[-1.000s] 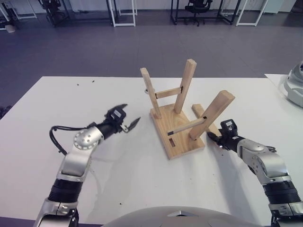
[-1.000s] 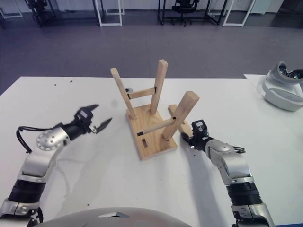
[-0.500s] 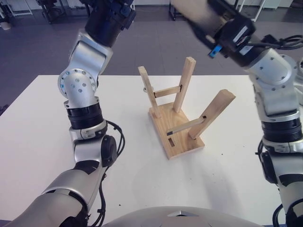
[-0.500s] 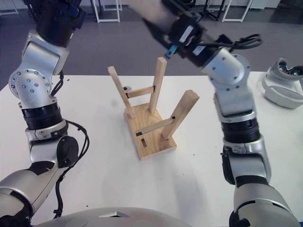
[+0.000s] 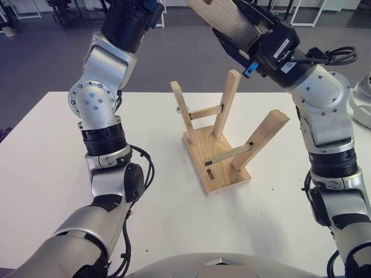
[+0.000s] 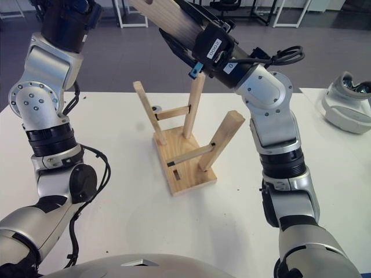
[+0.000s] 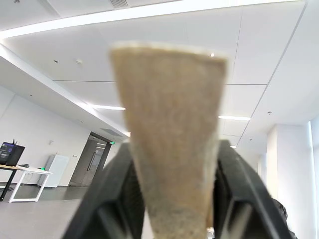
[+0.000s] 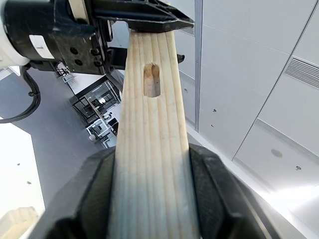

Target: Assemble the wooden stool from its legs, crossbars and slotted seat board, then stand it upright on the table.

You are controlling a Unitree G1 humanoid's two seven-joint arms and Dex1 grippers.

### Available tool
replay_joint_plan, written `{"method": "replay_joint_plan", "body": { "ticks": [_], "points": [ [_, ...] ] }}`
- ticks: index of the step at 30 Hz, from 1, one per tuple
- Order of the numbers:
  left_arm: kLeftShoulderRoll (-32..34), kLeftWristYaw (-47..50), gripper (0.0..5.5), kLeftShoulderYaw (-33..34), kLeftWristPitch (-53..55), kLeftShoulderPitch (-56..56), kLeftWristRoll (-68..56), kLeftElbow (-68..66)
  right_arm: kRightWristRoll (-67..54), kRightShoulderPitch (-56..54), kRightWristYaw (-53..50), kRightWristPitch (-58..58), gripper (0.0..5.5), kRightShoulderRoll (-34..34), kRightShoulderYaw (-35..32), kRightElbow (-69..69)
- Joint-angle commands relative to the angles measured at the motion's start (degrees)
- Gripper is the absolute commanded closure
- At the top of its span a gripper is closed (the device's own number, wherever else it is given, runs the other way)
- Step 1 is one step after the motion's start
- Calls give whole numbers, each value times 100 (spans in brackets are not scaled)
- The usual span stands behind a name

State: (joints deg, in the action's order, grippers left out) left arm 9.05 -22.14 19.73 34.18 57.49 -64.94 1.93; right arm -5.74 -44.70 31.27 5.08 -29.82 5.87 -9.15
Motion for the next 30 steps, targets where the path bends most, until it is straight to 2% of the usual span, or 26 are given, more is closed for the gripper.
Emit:
{"method": "replay_joint_plan", "body": {
  "ticks": [1,2,3,7,10,13,15,17,20,22,26,30],
  "points": [
    [-3,100,441,91,-118,-62,-41,-4,7,13,107,-2,344,31,-48,-208],
    [-5,104,441,96,-115,-72,-68,41,12,22,131,-23,344,25,-36,-231],
    [-2,107,442,98,-114,-85,-85,91,9,37,158,-60,307,20,-16,-256],
    [228,118,442,176,-227,-255,127,97,99,97,247,-130,229,-9,42,-320],
    [700,104,442,469,-78,-569,15,290,-122,56,241,-403,226,-93,-293,-346],
    [1204,-63,442,608,427,-1461,-295,846,-457,127,100,-941,226,-311,-989,-183],
    [1443,-152,443,614,793,-2399,-554,1492,-572,718,37,-1435,226,-540,-1496,116],
    [1578,-169,443,523,959,-3444,-440,2156,-343,1649,148,-1604,226,-759,-1525,605],
    [1639,-194,443,-51,733,-4882,611,2854,113,2556,186,-1261,226,-648,-1063,1548],
    [1295,212,443,-206,523,-5380,919,3058,562,2865,135,-947,226,-437,-528,2221],
    [236,1417,443,-249,286,-5803,728,3107,1636,2945,3,-19,226,-368,471,3406],
    [-224,2206,443,-128,212,-6098,327,3284,1659,3271,554,415,226,-425,846,3148]
  ]
}}
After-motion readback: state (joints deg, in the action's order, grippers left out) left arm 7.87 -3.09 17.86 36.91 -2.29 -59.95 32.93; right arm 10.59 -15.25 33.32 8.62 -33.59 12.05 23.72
